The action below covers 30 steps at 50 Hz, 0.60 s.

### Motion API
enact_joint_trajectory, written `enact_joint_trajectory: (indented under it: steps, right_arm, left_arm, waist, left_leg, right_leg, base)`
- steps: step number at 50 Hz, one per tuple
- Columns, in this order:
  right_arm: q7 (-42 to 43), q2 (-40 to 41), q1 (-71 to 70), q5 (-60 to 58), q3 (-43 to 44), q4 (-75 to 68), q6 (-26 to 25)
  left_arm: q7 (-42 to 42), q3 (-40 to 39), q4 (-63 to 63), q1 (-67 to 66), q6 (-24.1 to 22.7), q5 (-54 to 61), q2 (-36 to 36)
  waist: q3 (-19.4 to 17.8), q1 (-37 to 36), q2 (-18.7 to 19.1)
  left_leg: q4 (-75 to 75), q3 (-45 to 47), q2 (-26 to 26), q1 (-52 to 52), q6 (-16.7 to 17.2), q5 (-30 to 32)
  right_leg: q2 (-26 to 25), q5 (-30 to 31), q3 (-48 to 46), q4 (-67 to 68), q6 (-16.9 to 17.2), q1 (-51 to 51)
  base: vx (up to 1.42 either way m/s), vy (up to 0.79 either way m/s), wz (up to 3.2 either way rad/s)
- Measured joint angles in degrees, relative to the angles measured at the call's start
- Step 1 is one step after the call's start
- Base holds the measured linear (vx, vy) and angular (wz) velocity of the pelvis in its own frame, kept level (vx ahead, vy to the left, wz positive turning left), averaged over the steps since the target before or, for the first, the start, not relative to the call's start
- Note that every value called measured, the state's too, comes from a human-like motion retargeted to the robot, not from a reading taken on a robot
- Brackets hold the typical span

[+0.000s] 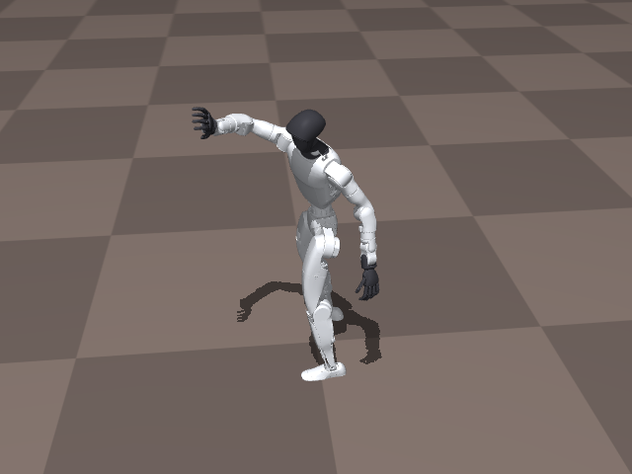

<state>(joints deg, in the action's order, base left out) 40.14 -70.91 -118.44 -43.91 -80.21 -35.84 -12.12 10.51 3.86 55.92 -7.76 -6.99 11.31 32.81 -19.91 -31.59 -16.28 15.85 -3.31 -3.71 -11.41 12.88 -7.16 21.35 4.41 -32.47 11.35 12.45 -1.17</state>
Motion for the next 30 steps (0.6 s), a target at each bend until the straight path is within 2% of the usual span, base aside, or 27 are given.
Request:
enact_joint_trajectory:
  steps: [3,5,7,10,12,13,15,17,22,25,30]
  right_arm:
    - [1.0,-2.3,2.1,4.8,0.0,-2.0,-0.2]
    - [0.3,-4.5,2.8,7.5,0.0,-2.5,1.6]
    - [2.6,-5.3,5.0,13.3,0.0,-3.7,-0.1]
    - [3.2,-7.4,10.8,20.1,3.6,-4.2,1.0]
    - [2.0,-8.8,24.7,21.5,15.7,-2.7,3.1]
    - [3.3,-8.7,28.7,23.7,18.2,-2.6,2.3]
    - [3.6,-8.3,39.3,26.3,25.8,-2.3,2.6]
    - [3.4,-6.4,55.1,27.8,37.9,-2.2,3.2]
    - [1.8,2.8,90.3,34.6,62.7,-5.6,5.4]
    - [0.6,9.6,106.5,39.6,73.5,-10.5,6.5]
    - [-0.9,19.4,124.0,48.3,87.7,-21.2,6.2]
  left_arm:
    - [2.1,2.6,-1.2,4.2,0.1,2.0,-1.6]
    - [2.1,3.2,-1.8,6.2,-0.6,0.0,-5.7]
    - [4.9,4.5,-3.1,9.7,0.1,6.2,-6.0]
    - [5.5,5.0,-4.4,13.0,0.3,9.5,-9.7]
    - [3.4,4.3,-5.0,12.4,0.1,7.6,-10.7]
    - [4.7,4.6,-5.4,14.1,0.4,10.2,-10.7]
    - [4.8,4.7,-5.9,15.5,0.6,10.8,-11.2]
    - [4.4,4.8,-6.5,15.9,0.7,10.2,-10.2]
    - [2.6,6.2,-7.9,16.5,1.1,8.0,-8.3]
    - [1.7,7.7,-8.4,17.1,1.3,6.9,-8.0]
    - [1.1,9.5,-9.6,17.6,2.0,5.0,-7.7]
  waist:
    - [-0.3,1.9,2.4]
    - [0.2,2.9,7.4]
    - [-0.8,5.3,7.7]
    - [-1.6,8.6,12.1]
    - [0.1,11.8,13.8]
    - [-1.4,13.2,14.4]
    - [-3.2,16.7,16.0]
    - [-4.1,20.3,16.5]
    - [-5.3,28.6,17.5]
    - [-5.5,33.1,18.3]
    - [-5.6,41.3,19.6]
  left_leg:
    - [-1.8,2.3,-0.5,0.6,-0.2,0.9]
    - [2.2,5.1,-2.7,0.2,-0.1,-2.9]
    - [-3.7,5.9,-1.6,1.6,-0.2,1.9]
    - [-7.0,9.1,-2.4,3.9,0.1,3.4]
    - [0.0,11.3,-4.3,0.2,1.8,0.6]
    - [-6.9,12.6,-3.7,4.1,0.8,3.5]
    - [-11.2,15.0,-3.9,7.5,0.7,5.3]
    - [-13.0,17.4,-4.3,9.2,0.9,6.2]
    - [-14.8,22.4,-5.4,11.5,1.4,7.0]
    - [-14.3,24.8,-6.2,12.1,1.3,6.8]
    - [-11.3,28.0,-7.9,12.1,0.7,5.7]
  right_leg:
    - [0.1,-0.9,1.8,0.1,0.2,1.9]
    - [0.0,-4.1,2.9,5.1,-0.1,4.1]
    - [-0.1,-2.0,5.4,1.0,0.7,5.1]
    - [-0.7,-2.1,8.7,1.1,1.2,7.0]
    - [-1.0,-3.7,10.7,5.2,1.1,10.8]
    - [-1.8,-2.4,12.3,2.0,1.2,10.0]
    - [-2.9,-1.7,14.7,0.2,1.1,9.8]
    - [-3.9,-1.5,16.8,-0.6,0.8,10.5]
    - [-6.2,-1.4,21.4,-1.8,0.1,12.3]
    - [-7.4,-1.8,23.5,-2.0,-0.1,13.2]
    - [-9.3,-2.4,26.3,-2.2,-0.3,13.9]
  base:
    - [-0.17,-0.11,-0.74]
    - [-0.14,-0.11,-0.84]
    - [-0.23,-0.16,-0.84]
    - [-0.16,-0.15,-0.93]
    - [-0.11,-0.14,-0.97]
    - [-0.14,-0.17,-1.2]
    - [-0.11,-0.17,-1.17]
    - [-0.06,-0.15,-1.04]
    - [0.0,-0.14,-0.9]
    - [0.05,-0.13,-0.73]
    - [0.07,-0.1,-0.63]
